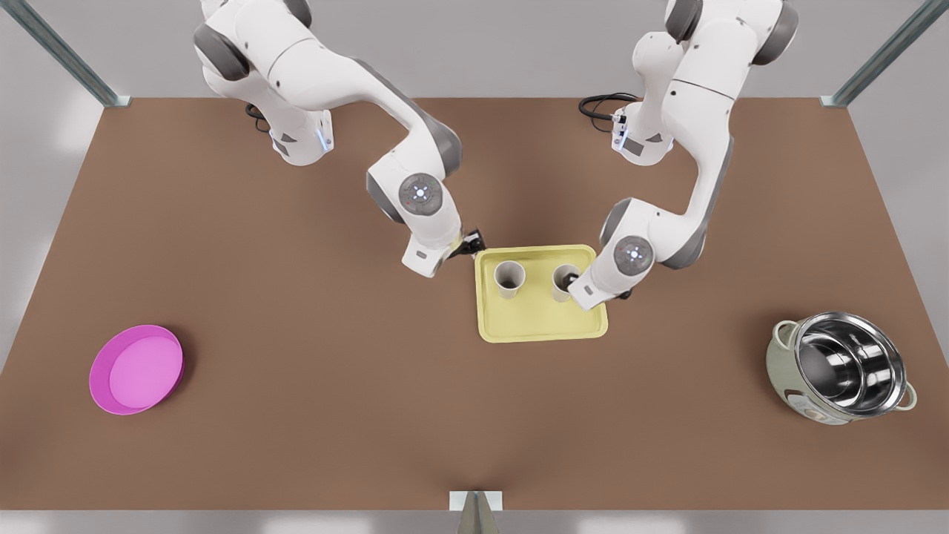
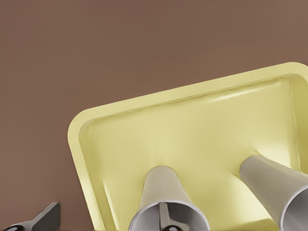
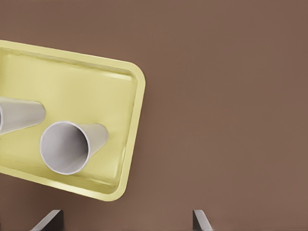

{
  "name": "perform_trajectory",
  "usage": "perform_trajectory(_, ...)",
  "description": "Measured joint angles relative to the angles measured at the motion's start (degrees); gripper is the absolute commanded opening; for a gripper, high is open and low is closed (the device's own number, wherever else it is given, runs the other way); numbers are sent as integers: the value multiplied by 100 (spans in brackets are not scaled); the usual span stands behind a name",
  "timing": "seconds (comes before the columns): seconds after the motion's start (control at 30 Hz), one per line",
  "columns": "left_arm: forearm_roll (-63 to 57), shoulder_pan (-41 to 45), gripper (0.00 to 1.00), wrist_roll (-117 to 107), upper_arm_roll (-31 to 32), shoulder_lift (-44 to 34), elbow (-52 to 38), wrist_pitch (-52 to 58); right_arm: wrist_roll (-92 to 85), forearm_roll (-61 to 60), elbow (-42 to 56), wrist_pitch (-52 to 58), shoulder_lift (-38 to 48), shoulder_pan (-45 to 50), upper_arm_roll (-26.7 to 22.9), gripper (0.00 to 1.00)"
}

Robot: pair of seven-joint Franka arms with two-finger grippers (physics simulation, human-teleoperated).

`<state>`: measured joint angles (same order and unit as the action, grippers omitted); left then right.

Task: Use the left arm to pick up the white IKEA cup from the tray and place it on the middle-left position; use the right arm to pick up the white IKEA cup from the tray and place it on the middle-right position

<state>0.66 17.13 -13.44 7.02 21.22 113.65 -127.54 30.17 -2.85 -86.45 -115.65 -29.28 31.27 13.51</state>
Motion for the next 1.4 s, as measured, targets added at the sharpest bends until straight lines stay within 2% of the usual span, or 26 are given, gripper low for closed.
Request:
perform_trajectory(0.17,-3,43,100,-99,0,-516,530,-392,1185,-44,650,-386,-749,329,-31,99)
perform_trajectory(0.37,-81,176,100,-224,-2,-473,1021,-858,2357,-12,986,-475,-1171,883,-503,100)
perform_trajectory(0.67,-197,167,98,-375,-17,-182,1080,-1408,3521,-4,996,-505,-1560,1008,-514,100)
perform_trajectory(0.7,-199,168,96,-388,-15,-163,1074,-1440,3616,-8,995,-513,-1570,1030,-510,100)
perform_trajectory(0.8,-212,175,61,-429,-14,-147,1066,-1508,3872,-16,995,-536,-1593,1093,-492,100)
perform_trajectory(0.83,-214,178,57,-441,-11,-144,1066,-1524,3949,-15,997,-543,-1599,1101,-491,100)
perform_trajectory(1.0,-216,185,45,-487,-8,-124,1041,-1576,4267,-9,1141,-565,-1668,1102,-502,100)
perform_trajectory(1.03,-218,185,39,-496,-8,-124,1040,-1582,4320,-10,1192,-568,-1668,1098,-505,100)
perform_trajectory(1.13,-221,182,31,-518,-8,-123,1034,-1593,4453,-11,1337,-573,-1668,1092,-508,100)
perform_trajectory(1.2,-225,176,29,-532,-12,-128,1017,-1595,4519,-5,1408,-577,-1667,1091,-508,100)
perform_trajectory(1.23,-226,162,25,-537,-15,-152,978,-1588,4546,-2,1421,-579,-1668,1092,-512,100)
perform_trajectory(1.4,-238,91,23,-568,-53,-291,829,-1500,4628,17,1446,-600,-1675,1091,-559,100)
